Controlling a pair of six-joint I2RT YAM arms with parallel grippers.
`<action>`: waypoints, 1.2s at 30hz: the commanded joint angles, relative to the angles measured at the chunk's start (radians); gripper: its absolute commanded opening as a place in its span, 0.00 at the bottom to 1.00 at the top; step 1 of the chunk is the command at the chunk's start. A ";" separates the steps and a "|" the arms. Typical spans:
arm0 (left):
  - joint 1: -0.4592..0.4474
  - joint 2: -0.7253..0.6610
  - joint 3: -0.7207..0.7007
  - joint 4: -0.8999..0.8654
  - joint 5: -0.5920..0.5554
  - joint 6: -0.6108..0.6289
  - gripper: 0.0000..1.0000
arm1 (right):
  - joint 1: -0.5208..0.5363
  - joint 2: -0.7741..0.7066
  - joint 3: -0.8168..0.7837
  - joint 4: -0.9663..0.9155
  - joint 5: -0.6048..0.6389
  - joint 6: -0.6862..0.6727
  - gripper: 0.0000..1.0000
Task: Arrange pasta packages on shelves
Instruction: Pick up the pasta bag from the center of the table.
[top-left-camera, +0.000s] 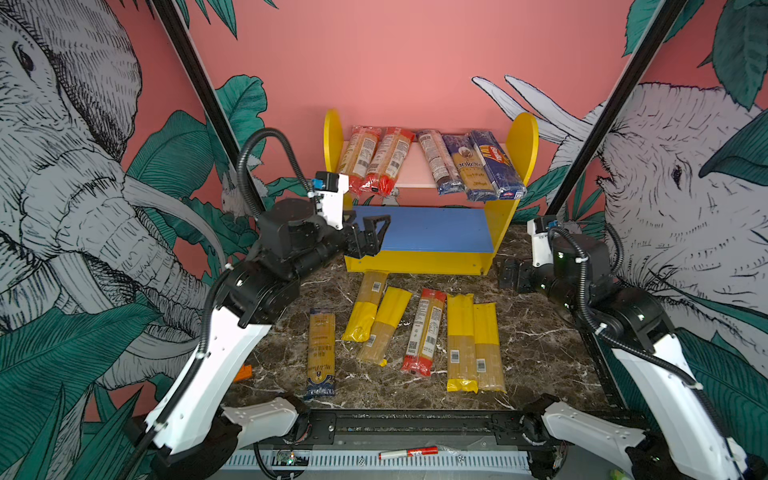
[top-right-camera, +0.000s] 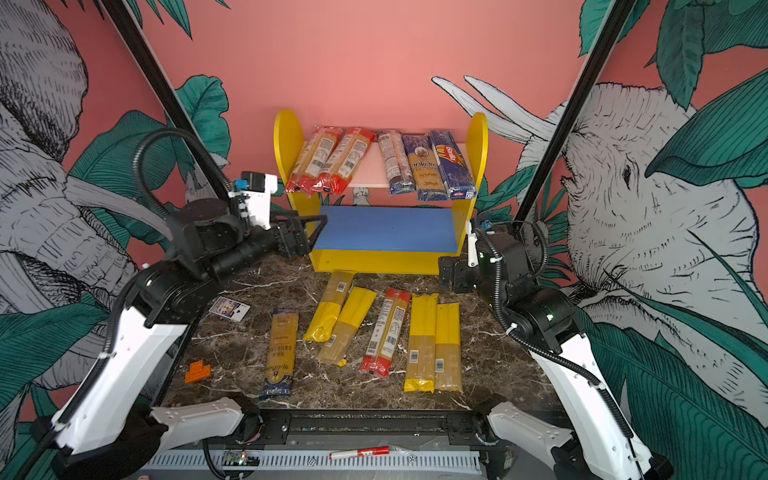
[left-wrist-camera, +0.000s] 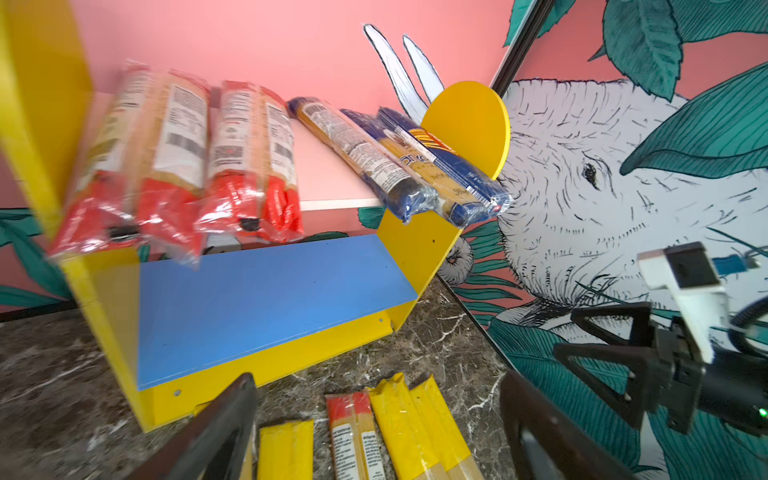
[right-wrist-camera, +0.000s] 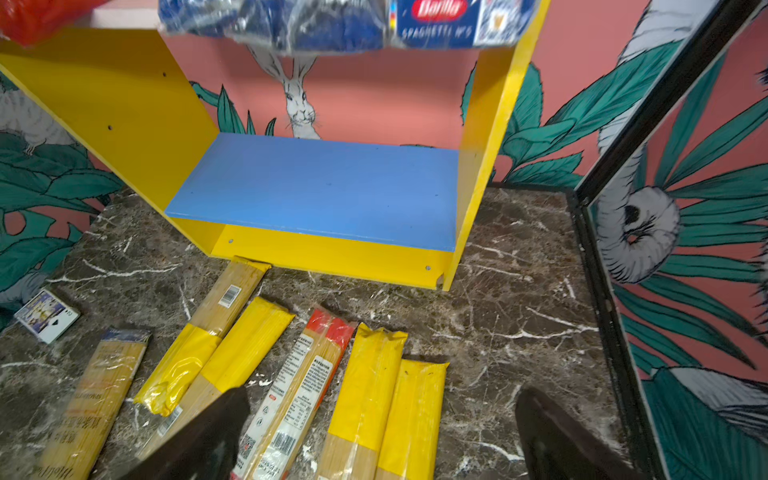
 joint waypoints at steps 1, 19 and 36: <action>0.000 -0.045 -0.090 -0.084 -0.108 0.024 0.92 | -0.002 0.005 -0.040 0.064 -0.065 0.058 0.99; 0.000 -0.282 -0.494 -0.147 -0.179 -0.027 0.99 | 0.230 0.164 -0.385 0.216 -0.085 0.263 0.99; 0.000 -0.286 -0.643 -0.211 -0.199 -0.058 0.99 | 0.405 0.498 -0.454 0.301 -0.071 0.466 0.99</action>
